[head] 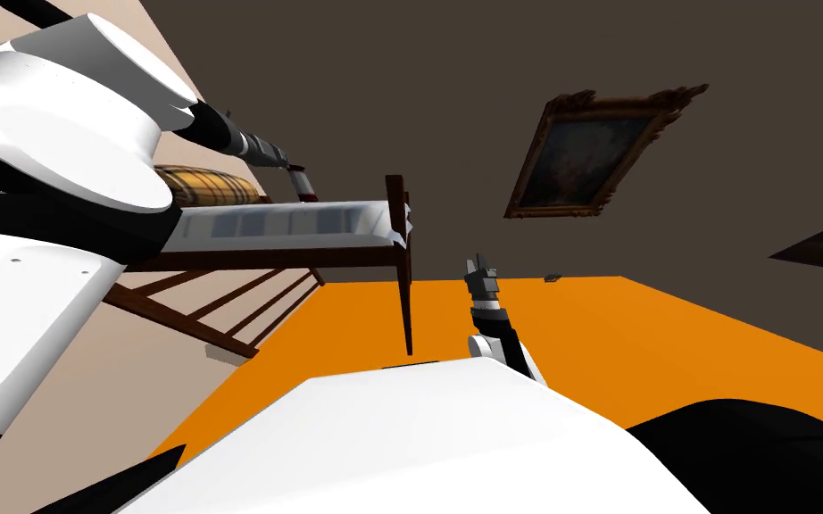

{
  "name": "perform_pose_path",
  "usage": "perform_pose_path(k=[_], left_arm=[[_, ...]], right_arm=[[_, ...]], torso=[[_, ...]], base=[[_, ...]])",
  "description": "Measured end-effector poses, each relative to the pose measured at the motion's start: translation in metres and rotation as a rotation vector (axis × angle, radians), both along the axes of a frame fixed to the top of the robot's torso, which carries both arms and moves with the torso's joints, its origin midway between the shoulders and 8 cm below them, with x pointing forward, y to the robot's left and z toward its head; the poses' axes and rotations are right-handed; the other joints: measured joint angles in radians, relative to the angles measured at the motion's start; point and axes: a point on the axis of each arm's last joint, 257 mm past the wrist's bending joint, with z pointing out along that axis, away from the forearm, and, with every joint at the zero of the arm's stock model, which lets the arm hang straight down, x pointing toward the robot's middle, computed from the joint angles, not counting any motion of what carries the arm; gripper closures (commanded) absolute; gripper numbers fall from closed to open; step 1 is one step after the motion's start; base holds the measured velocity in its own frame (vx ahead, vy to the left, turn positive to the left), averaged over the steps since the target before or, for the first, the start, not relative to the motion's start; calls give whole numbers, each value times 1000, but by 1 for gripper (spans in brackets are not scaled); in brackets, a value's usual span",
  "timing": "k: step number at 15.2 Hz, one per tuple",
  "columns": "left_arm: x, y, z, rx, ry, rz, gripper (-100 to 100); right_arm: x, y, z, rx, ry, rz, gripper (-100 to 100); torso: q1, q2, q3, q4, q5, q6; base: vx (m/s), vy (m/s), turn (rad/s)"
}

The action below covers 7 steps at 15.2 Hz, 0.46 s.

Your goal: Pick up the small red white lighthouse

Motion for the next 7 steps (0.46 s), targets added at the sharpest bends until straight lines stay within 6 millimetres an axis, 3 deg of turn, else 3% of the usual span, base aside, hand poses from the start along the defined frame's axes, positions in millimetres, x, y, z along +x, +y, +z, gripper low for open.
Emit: perform_pose_path(k=[1, 2, 3, 5, 6, 7], left_arm=[[-1, 0, 0, -2, 2, 0, -100], [-7, -4, 19, 5, -26, -5, -100], [-8, -3, 24, 16, -38, -2, -100], [-7, -3, 20, 8, -25, -2, -100], [-8, -3, 20, 6, -23, -2, 100], [-6, -2, 15, 5, -16, -2, 100]], right_arm=[[0, 0, 0, 0, 0, 0, 0], [0, 0, 0, 0, 0, 0, 0], [0, 0, 0, 0, 0, 0, 0], [0, 0, 0, 0, 0, 0, 0], [0, 0, 0, 0, 0, 0, 0], [0, 0, 0, 0, 0, 0, 0]], torso=[[-1, 1, 0, 0, 0, 0], [-4, 4, 2, 1, -1, 0], [-5, 6, 3, 1, -1, 0], [-7, 9, 5, 2, -2, 0], [-7, 10, 5, 2, -2, 0], [-6, 11, 6, 2, -1, 0]], base=[[58, 2, 2], [51, -13, 21], [27, -19, 13], [4, -14, -1], [-19, 4, -6], [-20, 4, -8]])
